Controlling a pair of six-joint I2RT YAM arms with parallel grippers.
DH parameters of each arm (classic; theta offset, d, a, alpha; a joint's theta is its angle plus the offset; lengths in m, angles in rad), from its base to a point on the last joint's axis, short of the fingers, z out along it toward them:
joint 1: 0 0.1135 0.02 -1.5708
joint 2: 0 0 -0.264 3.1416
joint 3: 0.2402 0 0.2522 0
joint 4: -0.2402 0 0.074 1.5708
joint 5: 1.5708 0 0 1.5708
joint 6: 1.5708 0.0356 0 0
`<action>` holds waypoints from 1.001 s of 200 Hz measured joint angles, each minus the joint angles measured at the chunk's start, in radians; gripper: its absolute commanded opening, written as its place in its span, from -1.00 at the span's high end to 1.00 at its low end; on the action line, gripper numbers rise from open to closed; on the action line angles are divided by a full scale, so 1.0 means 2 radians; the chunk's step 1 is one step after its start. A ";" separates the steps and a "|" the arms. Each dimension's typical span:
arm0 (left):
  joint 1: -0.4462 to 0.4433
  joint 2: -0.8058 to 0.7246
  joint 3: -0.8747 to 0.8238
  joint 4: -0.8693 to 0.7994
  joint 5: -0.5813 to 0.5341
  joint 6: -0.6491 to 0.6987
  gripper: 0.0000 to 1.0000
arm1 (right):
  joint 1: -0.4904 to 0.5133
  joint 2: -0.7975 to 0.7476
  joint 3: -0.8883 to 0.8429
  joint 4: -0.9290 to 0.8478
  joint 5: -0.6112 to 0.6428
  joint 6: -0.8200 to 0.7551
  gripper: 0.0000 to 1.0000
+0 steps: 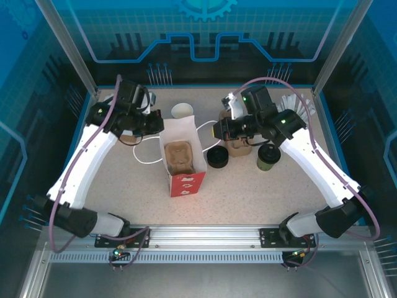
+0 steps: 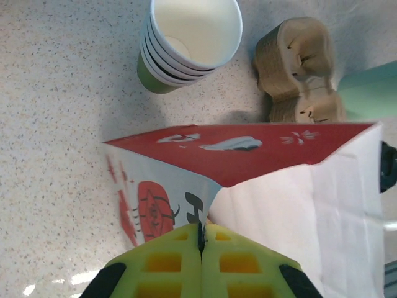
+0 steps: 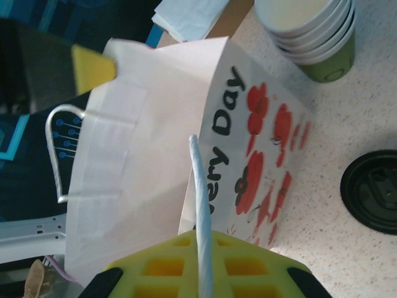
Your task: Pack the takeout coffee
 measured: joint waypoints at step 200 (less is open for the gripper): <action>-0.025 -0.078 -0.060 -0.009 -0.019 -0.068 -0.58 | -0.035 0.118 0.162 -0.099 -0.042 -0.102 0.00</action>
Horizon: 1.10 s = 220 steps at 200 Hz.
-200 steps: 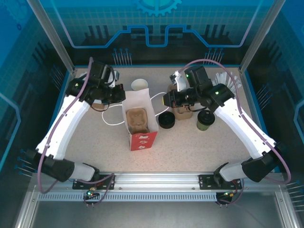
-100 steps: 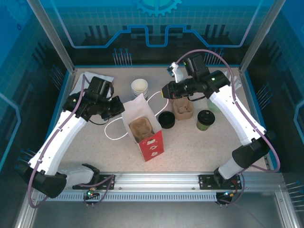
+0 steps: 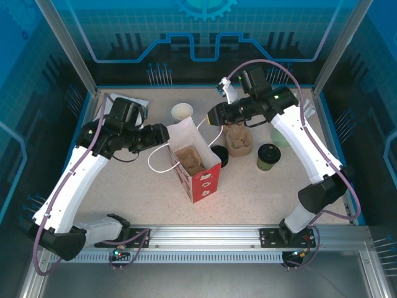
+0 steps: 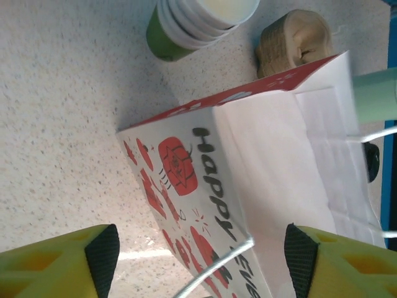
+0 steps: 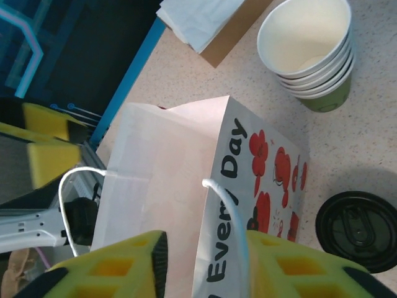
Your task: Pack the takeout coffee
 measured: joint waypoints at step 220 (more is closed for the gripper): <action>-0.014 0.143 0.145 -0.049 -0.038 0.222 0.91 | -0.103 -0.198 -0.207 -0.071 0.253 -0.031 -1.00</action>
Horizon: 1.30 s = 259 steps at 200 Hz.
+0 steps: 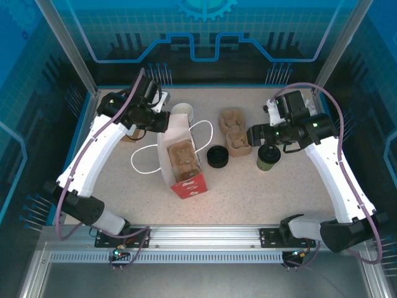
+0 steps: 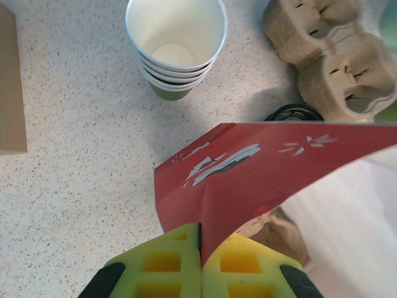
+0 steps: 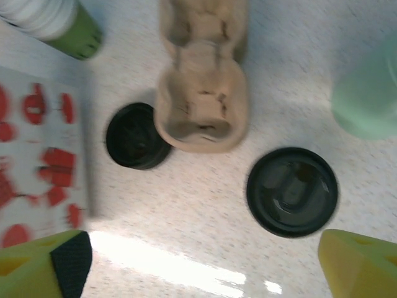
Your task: Pack the takeout coffee
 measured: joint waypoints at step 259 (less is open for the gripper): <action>-0.140 -0.060 -0.002 -0.041 -0.195 -0.159 0.87 | -0.057 0.017 -0.151 0.068 0.049 -0.001 -1.00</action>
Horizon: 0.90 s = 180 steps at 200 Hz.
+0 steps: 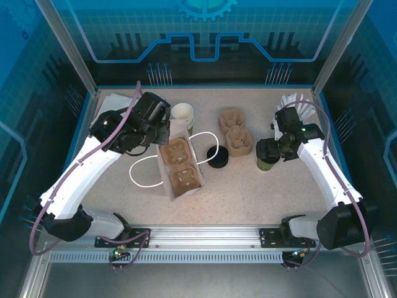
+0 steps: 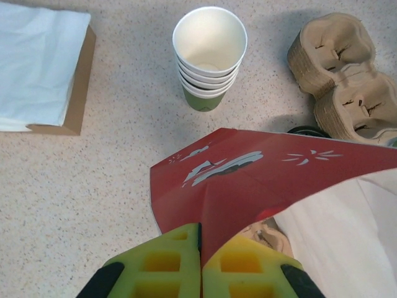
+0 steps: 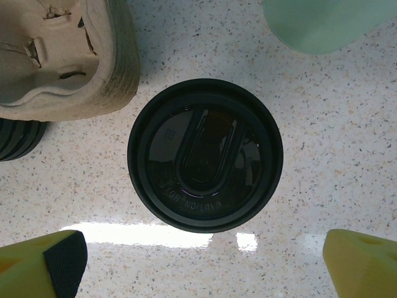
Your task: Pack the takeout coffee
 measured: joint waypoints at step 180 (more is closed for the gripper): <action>0.101 0.004 -0.115 0.063 0.162 -0.047 0.84 | 0.001 0.084 0.011 0.005 -0.005 0.003 -1.00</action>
